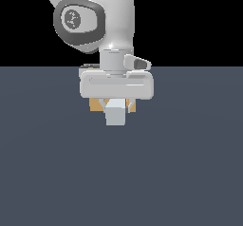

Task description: Insert the peg into the horizontal hole in a box.

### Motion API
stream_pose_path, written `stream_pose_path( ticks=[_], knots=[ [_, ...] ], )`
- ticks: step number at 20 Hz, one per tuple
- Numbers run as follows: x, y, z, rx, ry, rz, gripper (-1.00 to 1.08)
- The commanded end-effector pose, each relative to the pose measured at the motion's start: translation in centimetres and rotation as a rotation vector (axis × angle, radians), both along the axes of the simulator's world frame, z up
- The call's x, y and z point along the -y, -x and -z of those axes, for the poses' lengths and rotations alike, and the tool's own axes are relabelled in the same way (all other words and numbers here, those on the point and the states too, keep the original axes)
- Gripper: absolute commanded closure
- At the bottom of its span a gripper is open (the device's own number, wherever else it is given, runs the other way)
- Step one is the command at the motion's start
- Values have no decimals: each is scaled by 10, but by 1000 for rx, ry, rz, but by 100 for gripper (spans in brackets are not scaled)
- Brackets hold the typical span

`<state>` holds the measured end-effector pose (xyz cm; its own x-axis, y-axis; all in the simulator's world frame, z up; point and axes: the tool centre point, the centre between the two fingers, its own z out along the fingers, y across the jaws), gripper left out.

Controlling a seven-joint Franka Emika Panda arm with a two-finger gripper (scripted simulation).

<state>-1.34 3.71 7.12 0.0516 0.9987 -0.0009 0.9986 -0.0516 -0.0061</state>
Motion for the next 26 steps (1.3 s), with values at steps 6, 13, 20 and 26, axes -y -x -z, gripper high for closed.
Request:
stream_pose_path(
  ticks=[6,13,20,26],
  knots=[
    [0,-3,-6,11,-1,-2,108],
    [-14,-2,-4,6,-1,-2,108],
    [-68,-4,-5,9,-1,-2,108],
    [-104,-7,-6,11,-1,-2,108]
  ],
)
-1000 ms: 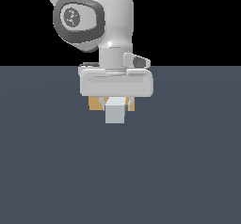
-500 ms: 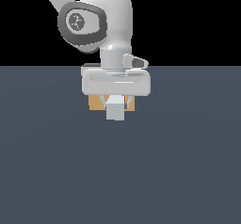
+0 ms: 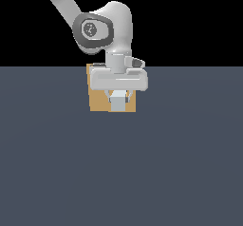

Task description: Insert the peg into the horizontal hole in a box.

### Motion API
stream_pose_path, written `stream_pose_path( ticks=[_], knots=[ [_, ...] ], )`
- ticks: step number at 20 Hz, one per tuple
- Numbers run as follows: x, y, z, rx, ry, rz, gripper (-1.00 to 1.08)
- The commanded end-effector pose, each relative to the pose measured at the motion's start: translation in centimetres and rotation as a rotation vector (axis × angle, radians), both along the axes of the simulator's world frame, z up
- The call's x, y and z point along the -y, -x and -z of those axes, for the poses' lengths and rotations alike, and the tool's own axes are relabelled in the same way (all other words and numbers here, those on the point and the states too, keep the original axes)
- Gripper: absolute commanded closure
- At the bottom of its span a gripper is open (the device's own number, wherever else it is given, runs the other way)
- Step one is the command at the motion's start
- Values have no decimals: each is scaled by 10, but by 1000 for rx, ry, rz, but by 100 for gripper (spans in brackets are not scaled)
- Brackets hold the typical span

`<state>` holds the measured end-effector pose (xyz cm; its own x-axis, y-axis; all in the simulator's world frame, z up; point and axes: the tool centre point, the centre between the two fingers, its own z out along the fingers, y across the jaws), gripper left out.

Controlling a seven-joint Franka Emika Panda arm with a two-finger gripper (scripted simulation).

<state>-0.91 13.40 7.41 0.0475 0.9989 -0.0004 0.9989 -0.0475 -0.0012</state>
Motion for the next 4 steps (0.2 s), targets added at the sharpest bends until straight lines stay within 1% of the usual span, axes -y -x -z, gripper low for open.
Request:
stream_pose_path(
  ticks=[1,4],
  knots=[
    [-10,-3,-3,6,-1,2,108],
    [-13,-4,-3,6,-1,2,108]
  ],
)
